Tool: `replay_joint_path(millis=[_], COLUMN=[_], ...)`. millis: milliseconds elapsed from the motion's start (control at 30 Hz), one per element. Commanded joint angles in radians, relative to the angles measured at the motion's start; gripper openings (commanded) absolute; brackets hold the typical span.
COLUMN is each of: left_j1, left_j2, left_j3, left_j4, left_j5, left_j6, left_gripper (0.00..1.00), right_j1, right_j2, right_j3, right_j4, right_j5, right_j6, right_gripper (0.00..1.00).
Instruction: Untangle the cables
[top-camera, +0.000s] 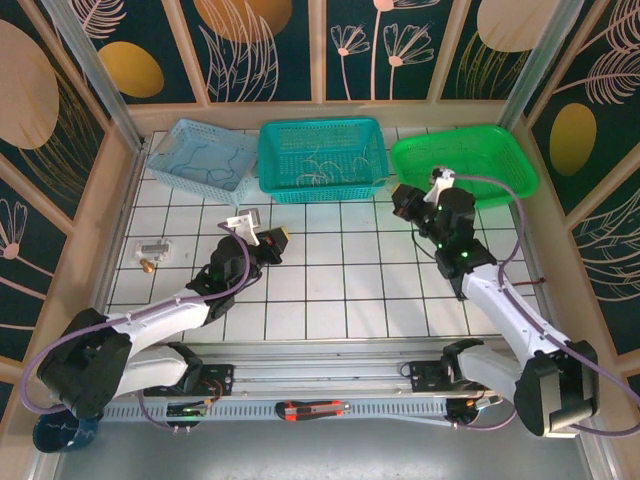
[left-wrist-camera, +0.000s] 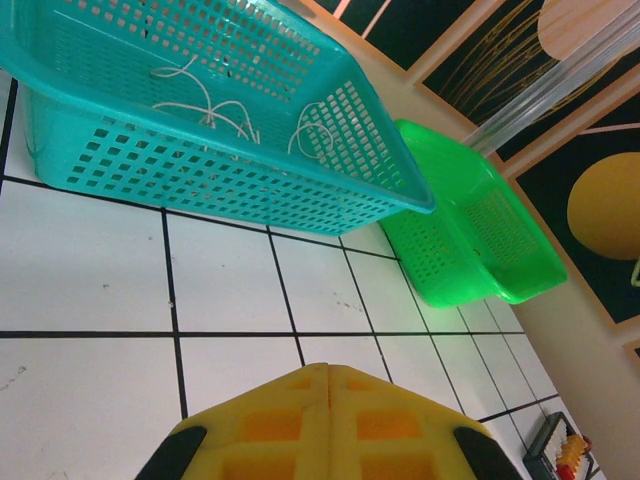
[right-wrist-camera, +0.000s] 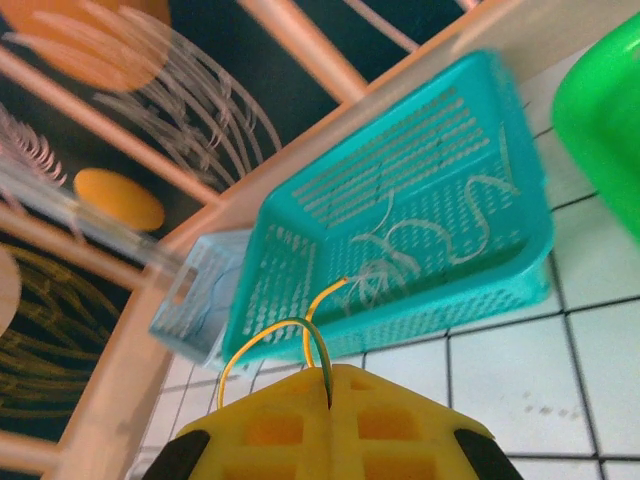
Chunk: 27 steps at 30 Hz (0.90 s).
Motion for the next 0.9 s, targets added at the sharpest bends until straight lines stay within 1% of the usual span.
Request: replay_joint_path(millis=[0, 67, 133, 233, 267, 367, 400, 433, 467, 533, 567, 600, 667, 700, 767, 833, 867], left_j1=[0.006, 0.007, 0.007, 0.007, 0.007, 0.006, 0.006, 0.007, 0.006, 0.007, 0.005, 0.006, 0.008, 0.006, 0.007, 0.008, 0.008], left_j2=[-0.011, -0.012, -0.01, -0.011, -0.016, -0.034, -0.042, -0.05, -0.057, -0.07, -0.075, -0.081, -0.092, -0.098, -0.108, -0.118, -0.124], left_j3=[0.0, -0.003, -0.001, 0.005, 0.007, 0.004, 0.004, 0.002, 0.002, 0.001, 0.002, 0.004, 0.004, 0.003, 0.001, 0.004, 0.008], left_j4=[0.025, 0.018, 0.006, -0.021, -0.027, -0.043, -0.049, -0.055, -0.061, -0.072, -0.079, -0.088, -0.105, -0.112, -0.123, -0.144, -0.159], left_j5=[0.007, 0.018, 0.032, 0.053, 0.055, 0.056, 0.054, 0.052, 0.049, 0.045, 0.044, 0.041, 0.033, 0.025, 0.013, -0.003, -0.014], left_j6=[0.007, 0.006, 0.008, 0.014, 0.013, 0.016, 0.017, 0.018, 0.021, 0.025, 0.027, 0.029, 0.036, 0.038, 0.042, 0.051, 0.058], left_gripper=[0.0, 0.0, 0.08, 0.24, 0.31, 0.51, 0.56, 0.6, 0.65, 0.74, 0.8, 0.86, 0.99, 0.99, 0.99, 0.99, 0.99], right_j1=[-0.074, -0.133, -0.19, -0.274, -0.297, -0.345, -0.36, -0.372, -0.387, -0.409, -0.419, -0.424, -0.426, -0.426, -0.425, -0.419, -0.411], right_j2=[0.068, 0.129, 0.2, 0.318, 0.357, 0.464, 0.5, 0.527, 0.556, 0.598, 0.608, 0.606, 0.57, 0.541, 0.479, 0.407, 0.363], right_j3=[0.071, 0.099, 0.132, 0.201, 0.228, 0.326, 0.358, 0.381, 0.408, 0.446, 0.456, 0.458, 0.434, 0.408, 0.364, 0.309, 0.277], right_j4=[-0.019, -0.01, 0.002, 0.01, 0.012, -0.023, -0.039, -0.054, -0.066, -0.088, -0.096, -0.1, -0.092, -0.075, -0.06, -0.045, -0.039], right_j5=[0.087, 0.116, 0.144, 0.145, 0.132, 0.095, 0.078, 0.063, 0.04, 0.004, -0.014, -0.026, -0.029, -0.034, -0.042, -0.055, -0.057], right_j6=[-0.059, -0.07, -0.079, -0.067, -0.063, -0.069, -0.072, -0.073, -0.074, -0.078, -0.082, -0.084, -0.09, -0.089, -0.078, -0.07, -0.067], right_gripper=[0.0, 0.0, 0.0, 0.0, 0.0, 0.0, 0.0, 0.02, 0.09, 0.32, 0.46, 0.55, 0.65, 0.69, 0.74, 0.76, 0.79])
